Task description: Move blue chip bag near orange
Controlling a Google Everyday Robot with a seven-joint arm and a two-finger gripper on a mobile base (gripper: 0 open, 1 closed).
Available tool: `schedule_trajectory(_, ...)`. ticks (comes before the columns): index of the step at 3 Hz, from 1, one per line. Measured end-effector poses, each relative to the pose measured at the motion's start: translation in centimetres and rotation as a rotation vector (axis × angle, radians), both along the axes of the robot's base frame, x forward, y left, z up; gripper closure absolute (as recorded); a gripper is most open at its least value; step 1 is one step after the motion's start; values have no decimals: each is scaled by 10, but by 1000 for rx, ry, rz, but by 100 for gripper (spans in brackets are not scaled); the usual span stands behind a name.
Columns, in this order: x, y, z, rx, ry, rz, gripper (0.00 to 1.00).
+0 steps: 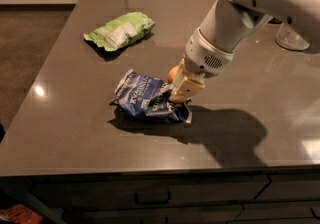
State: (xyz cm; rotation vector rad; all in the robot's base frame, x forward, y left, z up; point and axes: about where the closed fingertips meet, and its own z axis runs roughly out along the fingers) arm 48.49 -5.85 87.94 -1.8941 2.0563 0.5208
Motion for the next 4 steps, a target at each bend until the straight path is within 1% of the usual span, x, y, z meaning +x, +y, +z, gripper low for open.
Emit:
schedule_trajectory(2, 7, -22, -5, -28, -10, -2, 16)
schedule_trajectory(3, 10, -37, -6, -34, -11, -16, 0)
schedule_trajectory(4, 10, -37, -6, -34, -11, -16, 0)
